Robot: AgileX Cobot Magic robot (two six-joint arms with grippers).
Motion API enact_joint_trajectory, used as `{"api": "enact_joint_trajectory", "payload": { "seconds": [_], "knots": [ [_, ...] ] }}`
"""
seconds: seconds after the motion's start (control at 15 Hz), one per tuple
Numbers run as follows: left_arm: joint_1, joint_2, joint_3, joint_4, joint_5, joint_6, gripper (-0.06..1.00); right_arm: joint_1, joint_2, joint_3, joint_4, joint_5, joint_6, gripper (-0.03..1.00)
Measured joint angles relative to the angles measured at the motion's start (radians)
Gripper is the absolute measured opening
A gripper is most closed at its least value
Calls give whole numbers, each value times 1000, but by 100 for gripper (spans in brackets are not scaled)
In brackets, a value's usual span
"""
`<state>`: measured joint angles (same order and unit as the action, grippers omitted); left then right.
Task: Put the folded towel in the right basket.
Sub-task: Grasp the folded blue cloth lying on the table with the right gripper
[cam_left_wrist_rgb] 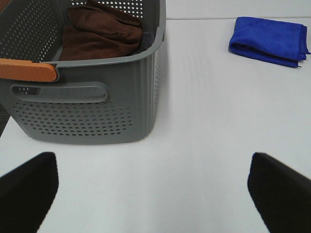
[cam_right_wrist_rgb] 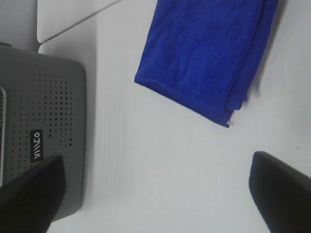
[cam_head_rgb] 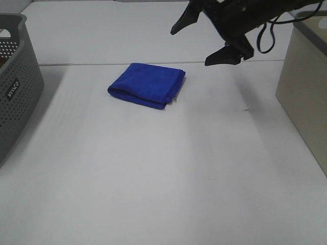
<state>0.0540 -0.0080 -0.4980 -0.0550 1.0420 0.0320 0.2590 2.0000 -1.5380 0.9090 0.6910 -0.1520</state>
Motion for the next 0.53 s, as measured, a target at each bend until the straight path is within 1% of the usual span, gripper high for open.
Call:
{"api": "enact_joint_trajectory", "payload": {
  "seconds": [0.33,0.53],
  "knots": [
    [0,0,0,0,0,0,99,0,269,-212,16,-34,13,97],
    [0,0,0,0,0,0,99,-8,383,-278,18,-36,57,96]
  ]
}}
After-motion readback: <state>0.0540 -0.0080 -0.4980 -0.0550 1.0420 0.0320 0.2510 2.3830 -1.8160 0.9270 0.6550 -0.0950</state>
